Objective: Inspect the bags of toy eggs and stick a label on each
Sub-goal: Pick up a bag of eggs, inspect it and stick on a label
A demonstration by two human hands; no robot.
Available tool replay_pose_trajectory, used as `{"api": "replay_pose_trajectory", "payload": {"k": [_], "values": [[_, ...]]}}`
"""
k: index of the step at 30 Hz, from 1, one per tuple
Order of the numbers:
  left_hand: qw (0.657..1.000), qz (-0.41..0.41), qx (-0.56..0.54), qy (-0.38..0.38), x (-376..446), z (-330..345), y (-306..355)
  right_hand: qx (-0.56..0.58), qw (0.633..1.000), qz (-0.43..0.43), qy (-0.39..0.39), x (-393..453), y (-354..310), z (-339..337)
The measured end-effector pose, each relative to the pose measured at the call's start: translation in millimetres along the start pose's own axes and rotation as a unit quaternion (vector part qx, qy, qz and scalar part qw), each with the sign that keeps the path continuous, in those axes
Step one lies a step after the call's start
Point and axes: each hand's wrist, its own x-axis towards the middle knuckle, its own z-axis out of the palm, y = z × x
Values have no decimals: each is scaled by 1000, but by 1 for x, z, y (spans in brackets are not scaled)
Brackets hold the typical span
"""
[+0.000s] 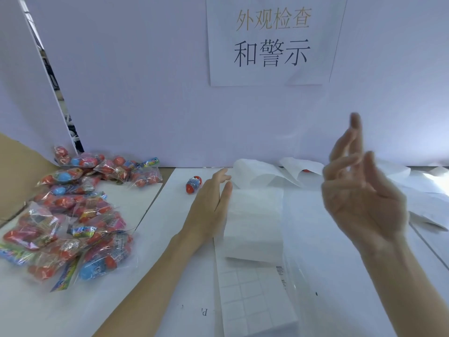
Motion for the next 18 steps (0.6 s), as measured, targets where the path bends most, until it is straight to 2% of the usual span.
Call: {"api": "replay_pose_trajectory", "payload": {"k": [4,6,9,11,13,14,16,18], "values": [[999,15,33,32,-1,1,3,-126,981,-11,145,5,14,-19],[994,17,70,81,0,-2,3,-174,968,1,180,7,20,-28],[971,12,190,147,6,-14,-2,-231,948,41,214,10,31,-41],[930,-34,317,182,11,-30,-11,-271,932,74,228,11,37,-49],[875,-131,426,189,13,-49,-25,-316,911,114,239,12,43,-54],[859,-183,443,181,13,-59,-32,-341,898,132,243,11,46,-56],[845,-254,440,163,10,-77,-50,-390,870,161,254,12,51,-58],[844,-278,437,141,7,-87,-64,-423,849,174,266,13,55,-58]]}}
